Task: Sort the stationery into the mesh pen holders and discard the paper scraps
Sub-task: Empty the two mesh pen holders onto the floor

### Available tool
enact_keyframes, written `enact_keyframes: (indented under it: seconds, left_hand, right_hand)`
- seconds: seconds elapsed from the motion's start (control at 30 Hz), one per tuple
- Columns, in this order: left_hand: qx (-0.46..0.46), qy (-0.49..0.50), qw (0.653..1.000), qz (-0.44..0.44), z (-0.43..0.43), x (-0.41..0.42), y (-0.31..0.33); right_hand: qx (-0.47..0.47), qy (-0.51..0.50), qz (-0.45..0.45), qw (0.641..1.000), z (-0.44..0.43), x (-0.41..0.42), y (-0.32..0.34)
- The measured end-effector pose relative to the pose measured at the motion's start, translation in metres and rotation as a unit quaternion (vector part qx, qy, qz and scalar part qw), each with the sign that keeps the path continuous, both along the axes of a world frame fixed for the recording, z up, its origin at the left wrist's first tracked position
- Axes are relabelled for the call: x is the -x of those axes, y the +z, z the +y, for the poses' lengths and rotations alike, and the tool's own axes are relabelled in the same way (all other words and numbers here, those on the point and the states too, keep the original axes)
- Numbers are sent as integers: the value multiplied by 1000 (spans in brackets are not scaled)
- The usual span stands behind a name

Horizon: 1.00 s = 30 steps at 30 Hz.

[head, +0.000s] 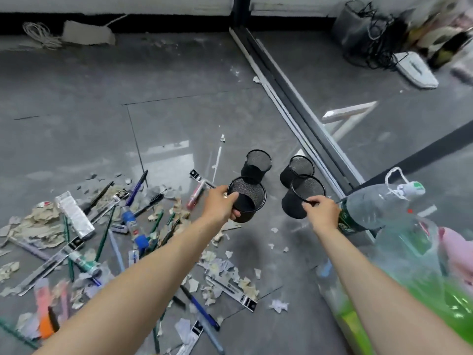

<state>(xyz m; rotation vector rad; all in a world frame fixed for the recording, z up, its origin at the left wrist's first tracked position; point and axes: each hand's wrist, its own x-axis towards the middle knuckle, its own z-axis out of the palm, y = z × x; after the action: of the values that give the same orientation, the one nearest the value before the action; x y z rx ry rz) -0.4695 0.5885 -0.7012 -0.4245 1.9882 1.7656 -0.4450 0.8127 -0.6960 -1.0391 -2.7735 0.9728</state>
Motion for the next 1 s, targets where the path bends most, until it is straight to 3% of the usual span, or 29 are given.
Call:
enact_keyframes:
  seconds: [0.13, 0.33, 0.47, 0.77, 1.0]
  left_hand:
    - [-40, -19, 999, 4, 34, 17, -50]
    - [-68, -105, 991, 51, 55, 30, -83]
    - [-71, -88, 993, 40, 71, 36, -94]
    - [-89, -57, 994, 14, 92, 39, -111]
    - [-74, -78, 994, 3, 109, 36, -119]
  right_hand:
    - [-19, -5, 9, 1000, 20, 17, -39]
    - [-13, -114, 28, 993, 34, 37, -71]
    - [-11, -166, 18, 986, 41, 31, -88]
    - [33, -186, -3, 982, 42, 23, -99]
    - [-33, -161, -51, 985, 33, 20, -94]
